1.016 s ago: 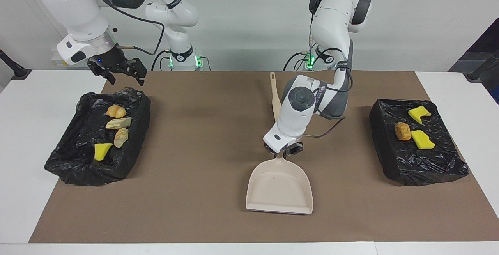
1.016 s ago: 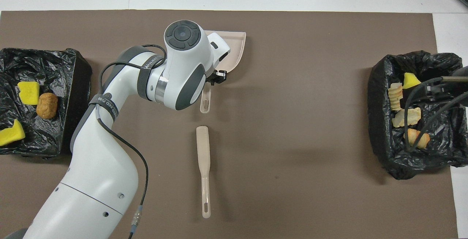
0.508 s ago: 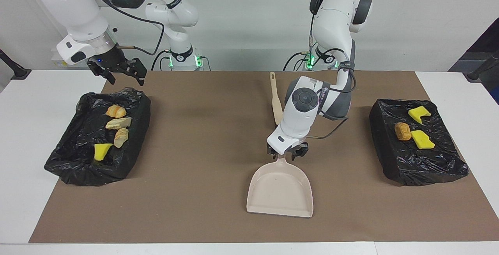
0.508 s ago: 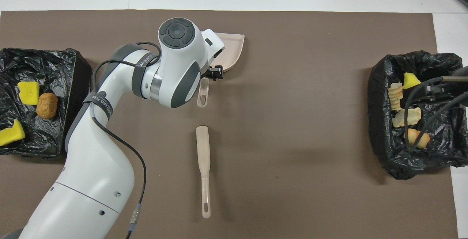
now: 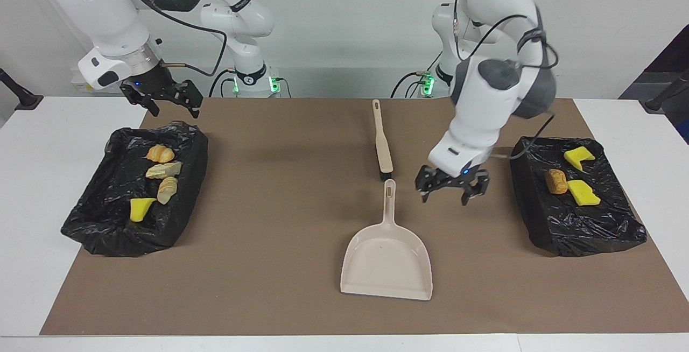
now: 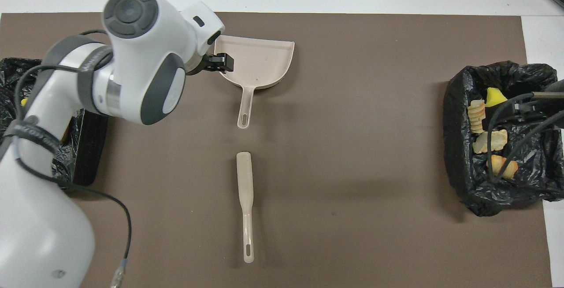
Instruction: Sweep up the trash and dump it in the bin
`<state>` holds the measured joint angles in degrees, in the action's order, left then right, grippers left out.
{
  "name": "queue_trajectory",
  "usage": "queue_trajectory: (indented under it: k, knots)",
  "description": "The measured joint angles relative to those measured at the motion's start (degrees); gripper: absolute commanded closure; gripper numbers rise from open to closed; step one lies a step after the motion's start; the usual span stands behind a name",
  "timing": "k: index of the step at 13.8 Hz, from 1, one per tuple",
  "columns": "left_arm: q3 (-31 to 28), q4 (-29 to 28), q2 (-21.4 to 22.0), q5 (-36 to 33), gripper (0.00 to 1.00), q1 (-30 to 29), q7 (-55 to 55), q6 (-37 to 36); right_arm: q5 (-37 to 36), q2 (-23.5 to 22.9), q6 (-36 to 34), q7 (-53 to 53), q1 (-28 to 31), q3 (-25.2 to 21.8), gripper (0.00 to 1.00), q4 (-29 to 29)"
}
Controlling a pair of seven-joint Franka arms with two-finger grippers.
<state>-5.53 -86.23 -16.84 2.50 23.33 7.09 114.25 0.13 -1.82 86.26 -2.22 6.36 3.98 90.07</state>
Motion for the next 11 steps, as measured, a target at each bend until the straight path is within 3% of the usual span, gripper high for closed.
queue_trajectory:
  k: [4, 11]
  knots:
    - [-0.26, -6.19, 12.60, -0.03, 0.00, -6.73, -10.53, -9.88, 0.00, 0.00, 0.00, 0.00, 0.00, 0.00, 0.00, 0.00]
    - [-0.42, -6.71, 21.80, -0.06, 0.00, -13.85, -17.38, -21.35, 0.00, 0.00, 0.00, 0.00, 0.00, 0.00, 0.00, 0.00]
